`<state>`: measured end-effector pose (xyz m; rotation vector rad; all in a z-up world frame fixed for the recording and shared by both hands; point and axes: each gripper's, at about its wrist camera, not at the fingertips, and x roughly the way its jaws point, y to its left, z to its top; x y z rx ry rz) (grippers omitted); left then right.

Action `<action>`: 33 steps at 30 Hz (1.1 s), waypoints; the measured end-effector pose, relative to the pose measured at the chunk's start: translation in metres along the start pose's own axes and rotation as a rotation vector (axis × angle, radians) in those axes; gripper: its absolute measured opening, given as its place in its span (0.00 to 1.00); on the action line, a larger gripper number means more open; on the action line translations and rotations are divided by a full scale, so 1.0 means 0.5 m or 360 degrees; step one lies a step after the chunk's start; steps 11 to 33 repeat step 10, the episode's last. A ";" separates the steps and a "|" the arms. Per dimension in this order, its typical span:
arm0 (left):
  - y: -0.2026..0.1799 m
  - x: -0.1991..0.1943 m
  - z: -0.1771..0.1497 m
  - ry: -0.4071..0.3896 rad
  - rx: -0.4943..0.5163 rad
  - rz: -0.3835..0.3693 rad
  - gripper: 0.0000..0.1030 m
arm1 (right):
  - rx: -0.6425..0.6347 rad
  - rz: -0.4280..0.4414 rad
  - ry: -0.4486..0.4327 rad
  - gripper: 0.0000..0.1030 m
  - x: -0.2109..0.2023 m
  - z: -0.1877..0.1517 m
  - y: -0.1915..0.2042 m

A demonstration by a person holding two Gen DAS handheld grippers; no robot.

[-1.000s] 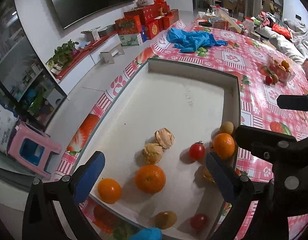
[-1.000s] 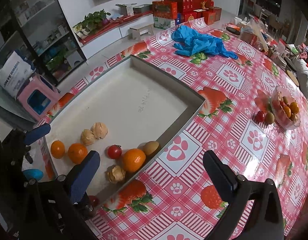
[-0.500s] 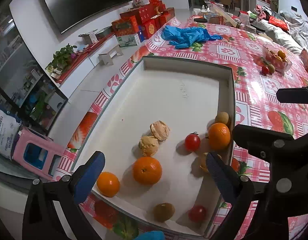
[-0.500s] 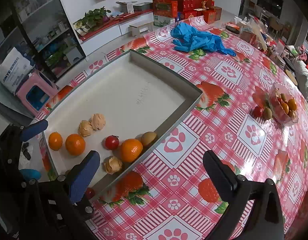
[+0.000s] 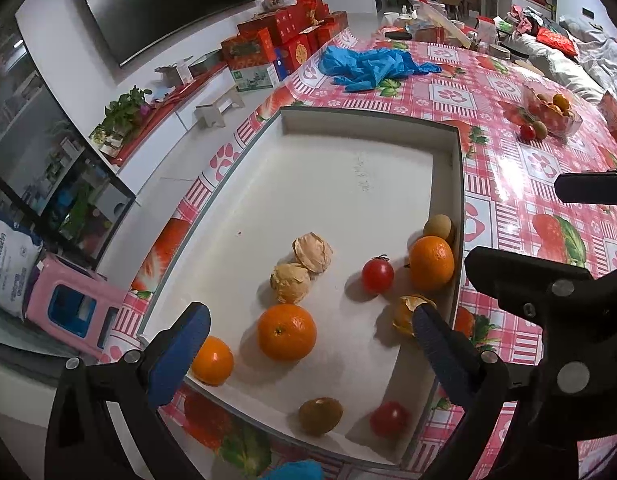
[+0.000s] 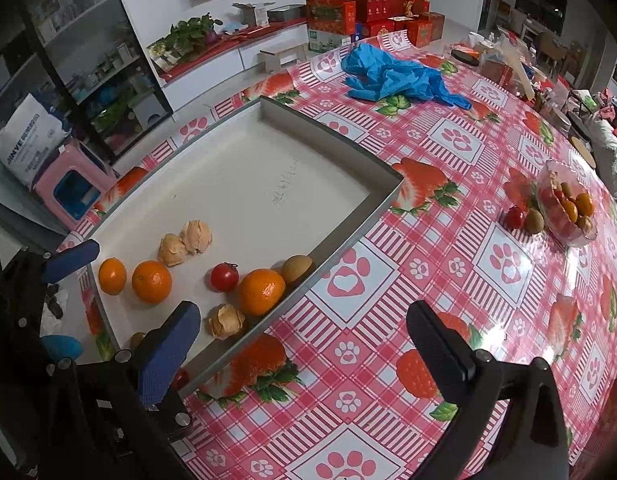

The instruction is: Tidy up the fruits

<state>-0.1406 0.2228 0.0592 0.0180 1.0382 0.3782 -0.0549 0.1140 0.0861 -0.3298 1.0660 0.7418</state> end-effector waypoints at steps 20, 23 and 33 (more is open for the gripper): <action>0.000 -0.009 -0.007 -0.0045 0.0010 0.0000 0.99 | -0.0030 -0.0011 -0.0012 1.00 -0.008 -0.004 0.016; 0.000 -0.009 -0.007 -0.0045 0.0010 0.0000 0.99 | -0.0030 -0.0011 -0.0012 1.00 -0.008 -0.004 0.016; 0.000 -0.009 -0.007 -0.0045 0.0010 0.0000 0.99 | -0.0030 -0.0011 -0.0012 1.00 -0.008 -0.004 0.016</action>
